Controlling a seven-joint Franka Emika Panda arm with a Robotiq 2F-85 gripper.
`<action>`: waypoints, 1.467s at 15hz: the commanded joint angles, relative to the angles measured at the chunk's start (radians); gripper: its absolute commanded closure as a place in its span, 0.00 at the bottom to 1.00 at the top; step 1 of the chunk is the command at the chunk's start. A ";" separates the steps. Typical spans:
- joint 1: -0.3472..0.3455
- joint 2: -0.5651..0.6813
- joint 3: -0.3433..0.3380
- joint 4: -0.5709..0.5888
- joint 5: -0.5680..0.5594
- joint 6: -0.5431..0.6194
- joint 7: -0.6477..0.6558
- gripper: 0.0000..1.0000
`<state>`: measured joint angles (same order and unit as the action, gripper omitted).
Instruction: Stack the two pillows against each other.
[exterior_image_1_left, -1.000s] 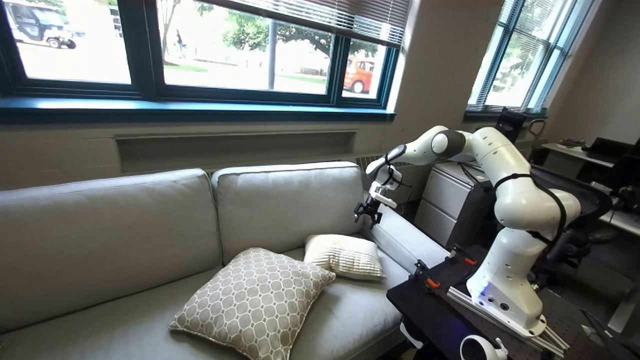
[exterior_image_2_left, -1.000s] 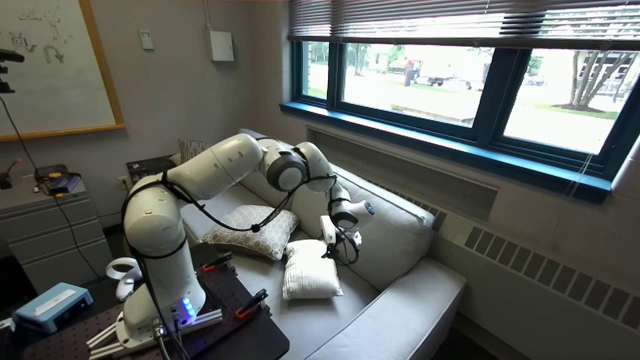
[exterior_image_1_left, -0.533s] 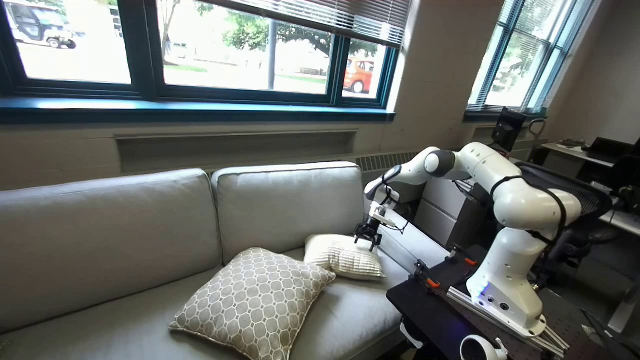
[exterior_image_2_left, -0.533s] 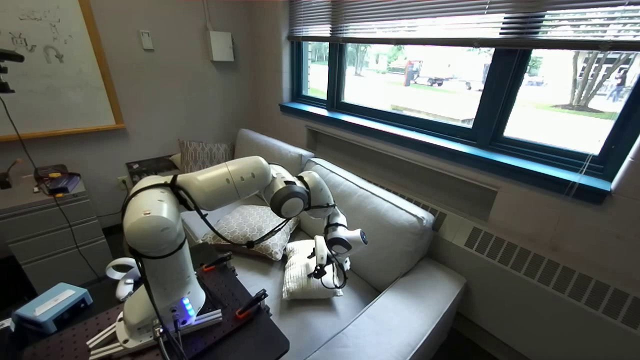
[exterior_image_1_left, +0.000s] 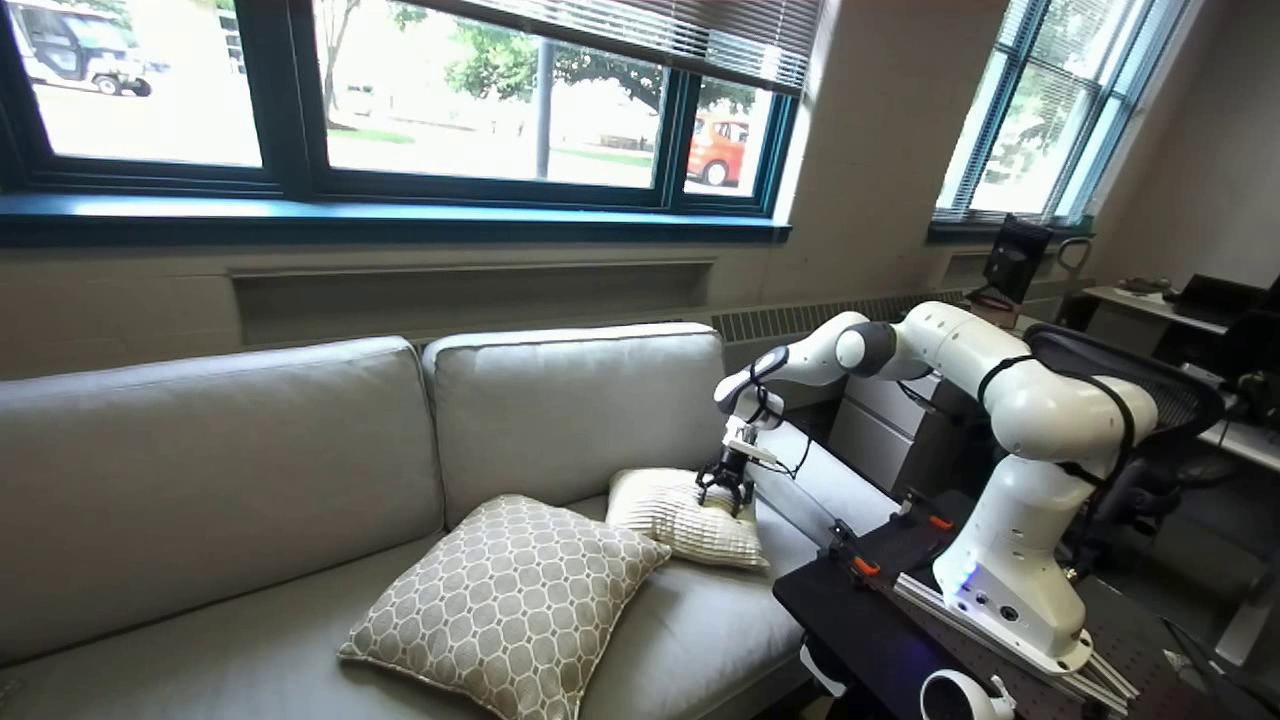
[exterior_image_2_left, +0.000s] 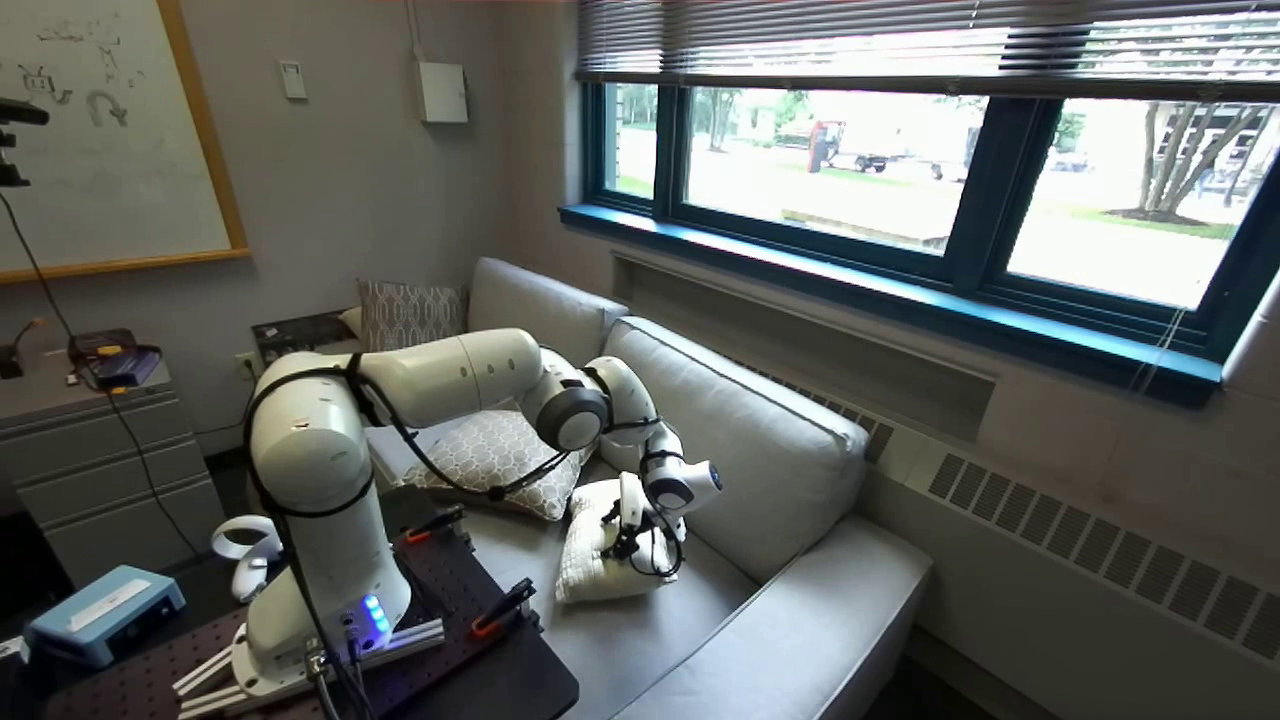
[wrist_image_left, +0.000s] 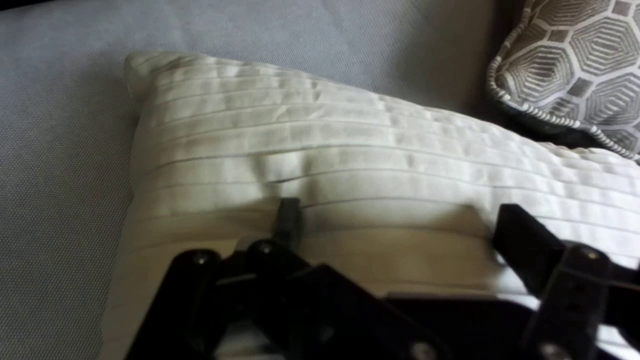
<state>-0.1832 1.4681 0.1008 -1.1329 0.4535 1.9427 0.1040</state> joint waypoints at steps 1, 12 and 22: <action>0.039 -0.002 -0.018 0.025 -0.030 -0.025 0.064 0.25; 0.072 0.016 -0.040 0.105 -0.080 -0.034 0.110 0.91; 0.005 -0.284 -0.105 -0.267 -0.025 0.205 0.031 0.89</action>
<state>-0.1315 1.3359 0.0147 -1.2041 0.3942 2.0516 0.1706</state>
